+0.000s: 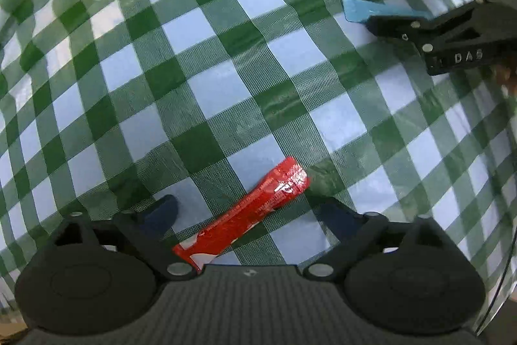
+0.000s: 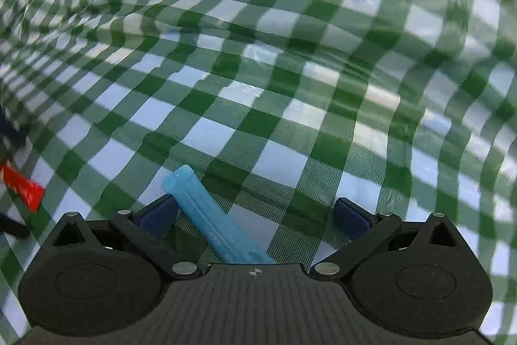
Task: Organize snacks
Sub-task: 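Grasp the red stick pack with the left tool while the right grasps the blue stick, then carry the red and blue stick packs over the box with both tools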
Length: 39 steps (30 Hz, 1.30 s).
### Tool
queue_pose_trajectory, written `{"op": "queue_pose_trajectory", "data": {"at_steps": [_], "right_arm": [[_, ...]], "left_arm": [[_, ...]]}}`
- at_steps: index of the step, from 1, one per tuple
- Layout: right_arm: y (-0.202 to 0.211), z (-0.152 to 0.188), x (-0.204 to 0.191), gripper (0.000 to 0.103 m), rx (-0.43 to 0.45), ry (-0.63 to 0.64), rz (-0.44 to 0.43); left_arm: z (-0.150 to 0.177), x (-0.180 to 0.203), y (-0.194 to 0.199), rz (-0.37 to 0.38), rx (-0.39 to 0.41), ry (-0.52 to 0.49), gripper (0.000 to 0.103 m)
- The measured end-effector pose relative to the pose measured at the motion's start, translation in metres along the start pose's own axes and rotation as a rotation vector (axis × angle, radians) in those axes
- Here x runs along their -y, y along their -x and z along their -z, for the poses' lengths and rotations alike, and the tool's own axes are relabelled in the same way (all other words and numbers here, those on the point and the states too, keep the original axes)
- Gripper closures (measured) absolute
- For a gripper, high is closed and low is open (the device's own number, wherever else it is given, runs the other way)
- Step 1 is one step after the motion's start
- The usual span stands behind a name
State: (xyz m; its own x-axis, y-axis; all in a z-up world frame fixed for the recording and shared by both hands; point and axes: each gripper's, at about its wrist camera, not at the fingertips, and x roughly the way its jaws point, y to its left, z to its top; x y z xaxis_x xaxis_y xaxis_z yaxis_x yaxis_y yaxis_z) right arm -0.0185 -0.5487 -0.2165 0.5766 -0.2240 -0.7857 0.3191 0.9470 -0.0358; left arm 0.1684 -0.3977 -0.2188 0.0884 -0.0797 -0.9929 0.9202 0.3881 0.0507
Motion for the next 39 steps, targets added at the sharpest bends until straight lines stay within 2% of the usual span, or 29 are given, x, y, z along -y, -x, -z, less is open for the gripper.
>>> {"op": "queue_pose_trajectory", "data": {"at_steps": [1,2,3,4,5,7,9,13,17,24,27,31,39], "right_arm": [[0.001,0.001,0.000,0.010,0.010,-0.003,0.004],[0.004,0.003,0.000,0.016,0.022,0.001,0.007],[0.007,0.006,0.000,0.033,0.036,-0.001,0.001],[0.012,0.009,-0.001,0.052,0.050,-0.004,0.006],[0.016,0.010,-0.001,0.058,0.055,-0.014,0.009],[0.022,0.015,-0.003,0.084,0.056,-0.041,0.024],[0.025,0.018,-0.006,0.098,0.052,-0.041,0.052],[0.042,0.027,-0.015,0.098,0.071,-0.093,0.089],[0.074,0.043,-0.023,0.098,0.125,-0.232,0.085],[0.137,0.067,-0.063,0.098,0.156,-0.396,0.101],[0.177,0.077,-0.095,0.098,0.176,-0.467,0.093],[0.225,0.096,-0.152,0.098,0.157,-0.512,0.058],[0.302,0.126,-0.271,0.098,0.104,-0.486,-0.053]], "left_arm": [[0.001,-0.002,0.003,0.005,0.014,-0.003,0.021],[0.002,-0.002,0.008,0.012,0.029,-0.010,0.039],[0.003,-0.003,0.013,0.019,0.039,-0.011,0.069],[0.004,-0.005,0.016,0.035,0.036,-0.005,0.085],[0.005,-0.007,0.018,0.059,0.027,0.011,0.091],[0.008,-0.009,0.021,0.072,0.037,0.037,0.092],[0.015,-0.008,0.027,0.058,0.061,0.036,0.093],[0.038,-0.002,0.050,0.086,0.101,0.093,0.093],[0.066,0.007,0.078,0.112,0.152,0.131,0.093],[0.130,0.022,0.137,0.094,0.239,0.201,0.093],[0.167,0.030,0.161,0.077,0.255,0.235,0.093],[0.218,0.034,0.202,0.038,0.299,0.244,0.093],[0.334,0.035,0.260,-0.018,0.353,0.292,0.093]]}}
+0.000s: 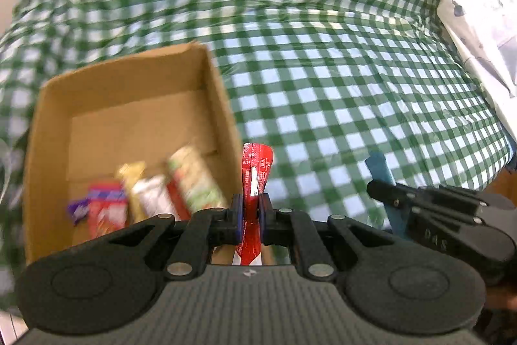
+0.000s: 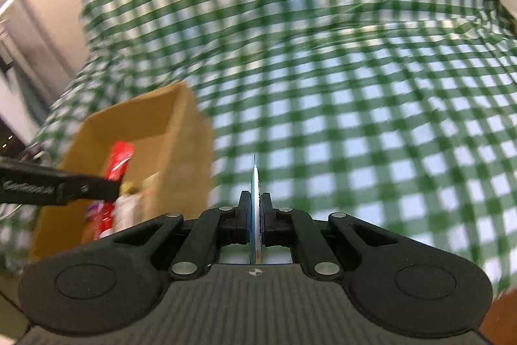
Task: Organize snacks
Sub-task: 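Carry the red and blue stick packs over the box with both tools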
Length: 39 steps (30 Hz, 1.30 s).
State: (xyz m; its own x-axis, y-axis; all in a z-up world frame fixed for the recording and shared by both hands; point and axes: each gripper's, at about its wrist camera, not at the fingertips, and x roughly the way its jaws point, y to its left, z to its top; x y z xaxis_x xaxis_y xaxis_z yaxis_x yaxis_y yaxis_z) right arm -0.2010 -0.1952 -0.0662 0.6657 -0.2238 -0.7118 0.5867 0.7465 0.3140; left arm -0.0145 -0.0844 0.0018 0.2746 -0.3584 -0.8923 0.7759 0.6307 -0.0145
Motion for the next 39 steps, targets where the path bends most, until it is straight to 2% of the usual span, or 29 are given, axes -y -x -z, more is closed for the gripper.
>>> {"op": "queue_pose_trajectory", "data": {"at_steps": [10,18,30,39], "right_arm": [[0.061,0.062,-0.111,0.098,-0.034,0.128,-0.135],[0.085,0.085,-0.151,0.098,-0.026,0.207,-0.138],[0.087,0.090,-0.164,0.098,-0.042,0.260,-0.115],[0.058,0.065,-0.167,0.098,-0.048,0.261,-0.098]], "left_arm": [[0.109,-0.045,0.078,-0.080,0.067,0.091,0.093],[0.146,-0.063,0.103,-0.085,0.112,0.123,0.093],[0.142,-0.073,0.100,-0.068,0.125,0.143,0.093],[0.110,-0.089,0.077,-0.084,0.110,0.151,0.093]]}}
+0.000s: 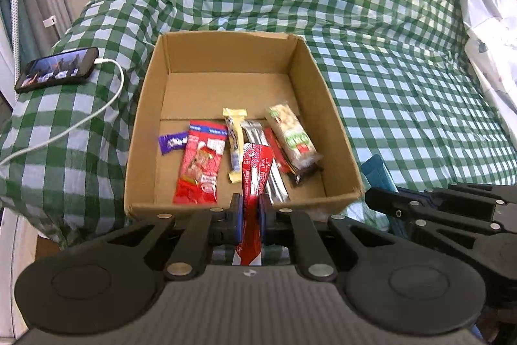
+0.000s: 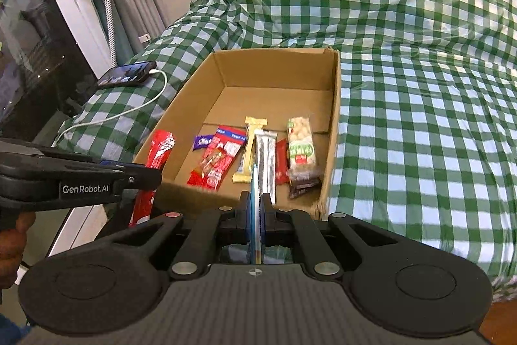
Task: Organize snacks
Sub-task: 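Carry the red and blue stick packs over the box with both tools, then open both tools to drop the stick packs into the box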
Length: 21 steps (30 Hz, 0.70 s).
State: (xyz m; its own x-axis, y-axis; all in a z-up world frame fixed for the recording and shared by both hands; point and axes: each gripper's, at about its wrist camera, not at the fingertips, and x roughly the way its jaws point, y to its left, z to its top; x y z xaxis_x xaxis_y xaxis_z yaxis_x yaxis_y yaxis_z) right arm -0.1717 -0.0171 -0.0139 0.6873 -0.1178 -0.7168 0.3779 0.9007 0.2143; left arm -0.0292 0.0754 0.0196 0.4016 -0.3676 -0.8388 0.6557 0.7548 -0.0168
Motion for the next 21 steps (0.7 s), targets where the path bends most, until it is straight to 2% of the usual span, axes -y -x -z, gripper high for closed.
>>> {"op": "queue_pose_trajectory", "data": {"at_steps": [11,21], "right_arm": [[-0.072,-0.055,0.022,0.098,-0.016,-0.016,0.012],[-0.140,-0.082,0.037,0.098,-0.054,-0.048,0.010]], "left_arm": [[-0.067,-0.020,-0.059,-0.047,-0.014,0.022,0.092],[-0.095,-0.034,-0.126,-0.087,-0.086,0.033,0.092]]}}
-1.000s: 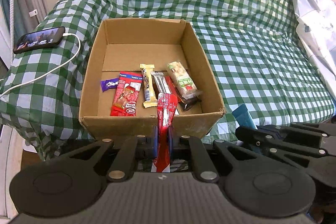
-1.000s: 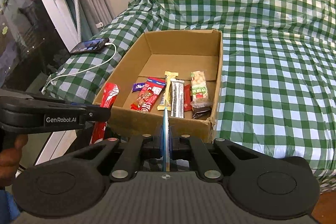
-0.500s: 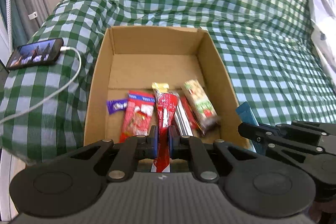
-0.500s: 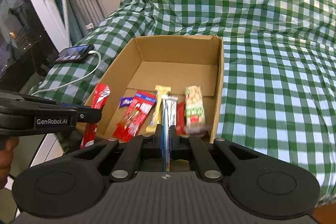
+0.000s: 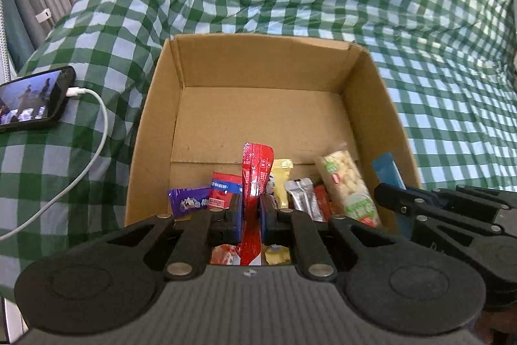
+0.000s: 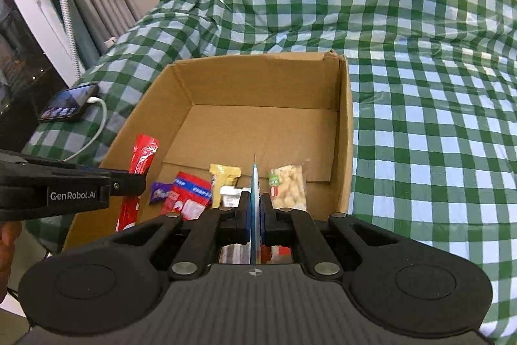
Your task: Organize snacks
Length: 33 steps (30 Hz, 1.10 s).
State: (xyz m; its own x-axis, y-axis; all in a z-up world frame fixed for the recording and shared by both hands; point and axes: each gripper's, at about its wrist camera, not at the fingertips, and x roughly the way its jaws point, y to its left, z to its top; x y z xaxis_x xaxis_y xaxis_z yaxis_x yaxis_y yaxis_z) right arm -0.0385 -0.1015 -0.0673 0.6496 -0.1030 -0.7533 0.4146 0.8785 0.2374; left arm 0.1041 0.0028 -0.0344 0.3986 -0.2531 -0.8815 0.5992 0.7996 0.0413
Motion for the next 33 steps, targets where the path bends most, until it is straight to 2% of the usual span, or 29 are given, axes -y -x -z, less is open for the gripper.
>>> {"op": "queue_pose_trajectory", "data": {"at_steps": [7,8,9,11,12,13,16,24,33], "right_arm": [[-0.030,-0.008,0.008,0.095,-0.013,-0.009,0.009],[-0.033,-0.010,0.009,0.095,-0.014,-0.006,0.001],[-0.034,-0.012,0.009,0.092,-0.015,-0.007,-0.001],[-0.034,-0.016,0.010,0.059,-0.017,-0.015,0.005],[-0.031,-0.017,0.011,0.038,-0.011,-0.021,0.011],[-0.025,-0.017,0.012,0.029,0.009,-0.028,0.027],[-0.008,-0.009,0.012,0.014,0.025,0.011,0.030],[0.045,0.031,-0.004,0.007,0.056,-0.004,0.060],[0.091,0.078,-0.040,0.003,0.114,0.050,0.120]], "left_arm": [[-0.010,-0.001,-0.031,-0.015,-0.033,-0.006,0.090],[-0.011,-0.002,-0.033,-0.010,-0.034,-0.015,0.078],[-0.012,-0.003,-0.032,-0.008,-0.036,-0.020,0.043],[-0.011,-0.007,-0.025,-0.044,-0.024,0.009,0.006],[-0.009,-0.010,-0.018,-0.072,0.011,0.034,0.000],[-0.005,-0.014,-0.011,-0.072,0.046,0.048,0.000],[0.005,-0.021,0.000,-0.073,0.033,0.068,0.000],[0.049,-0.013,0.040,-0.102,0.037,0.038,0.000],[0.097,0.007,0.085,-0.151,0.085,-0.013,0.000]]}}
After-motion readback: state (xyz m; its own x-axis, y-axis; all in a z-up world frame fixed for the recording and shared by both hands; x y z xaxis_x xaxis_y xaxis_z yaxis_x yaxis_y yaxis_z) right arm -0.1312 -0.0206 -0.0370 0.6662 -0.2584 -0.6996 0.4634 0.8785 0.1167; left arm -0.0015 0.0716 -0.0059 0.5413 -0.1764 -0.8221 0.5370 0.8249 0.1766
